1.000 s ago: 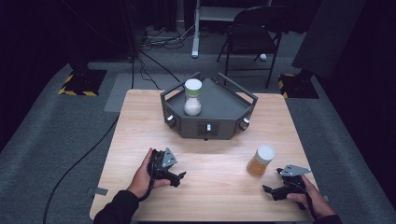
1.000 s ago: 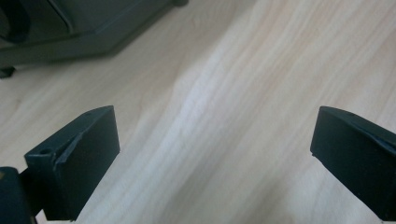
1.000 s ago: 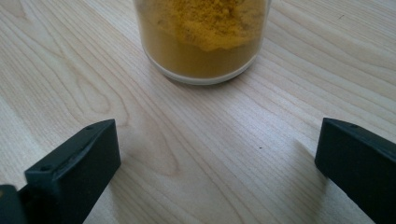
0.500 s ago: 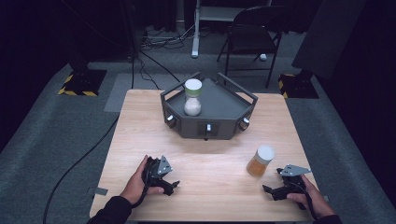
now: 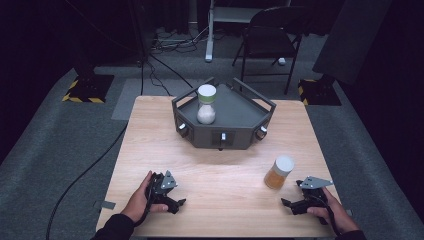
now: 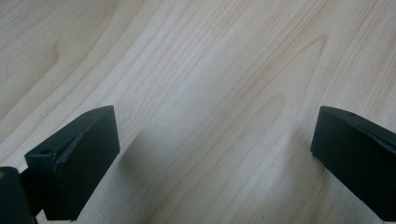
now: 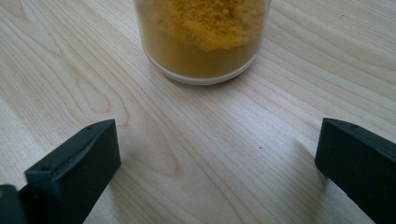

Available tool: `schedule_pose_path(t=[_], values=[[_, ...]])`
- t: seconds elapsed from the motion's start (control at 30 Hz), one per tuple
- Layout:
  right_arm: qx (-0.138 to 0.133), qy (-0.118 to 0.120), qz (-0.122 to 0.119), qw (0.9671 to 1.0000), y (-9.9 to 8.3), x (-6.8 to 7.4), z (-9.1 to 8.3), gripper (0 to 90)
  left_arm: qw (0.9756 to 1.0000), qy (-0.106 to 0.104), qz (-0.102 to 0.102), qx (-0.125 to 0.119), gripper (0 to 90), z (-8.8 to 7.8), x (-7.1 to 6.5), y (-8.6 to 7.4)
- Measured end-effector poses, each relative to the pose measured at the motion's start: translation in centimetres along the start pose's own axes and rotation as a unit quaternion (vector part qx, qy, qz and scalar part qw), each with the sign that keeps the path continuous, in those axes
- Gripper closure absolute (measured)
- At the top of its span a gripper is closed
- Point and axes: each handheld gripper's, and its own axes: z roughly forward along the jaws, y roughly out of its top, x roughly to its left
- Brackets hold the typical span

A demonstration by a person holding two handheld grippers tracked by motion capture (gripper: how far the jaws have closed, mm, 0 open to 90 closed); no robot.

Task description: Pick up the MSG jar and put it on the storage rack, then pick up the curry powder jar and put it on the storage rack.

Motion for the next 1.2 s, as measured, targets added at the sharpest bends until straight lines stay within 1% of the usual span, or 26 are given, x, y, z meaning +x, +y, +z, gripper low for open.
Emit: schedule_pose_path(t=[0.13,0.3,0.5,1.2], values=[[0.0,0.0,0.0,1.0,0.0,0.0,0.0,0.0,0.9998,-0.01,-0.013,-0.007,0.5,0.0,0.5,-0.7],[0.0,0.0,0.0,1.0,0.0,0.0,0.0,0.0,0.9997,-0.01,-0.015,-0.017,0.3,-0.2,0.5,-1.5],[0.0,0.0,0.0,1.0,0.0,0.0,0.0,0.0,0.9996,-0.011,-0.013,-0.024,0.3,-0.4,0.7,-2.0],[0.0,-0.002,0.003,1.0,-0.2,0.1,-0.2,0.0,0.9996,-0.014,-0.01,-0.023,0.3,-0.3,0.9,-1.9]])
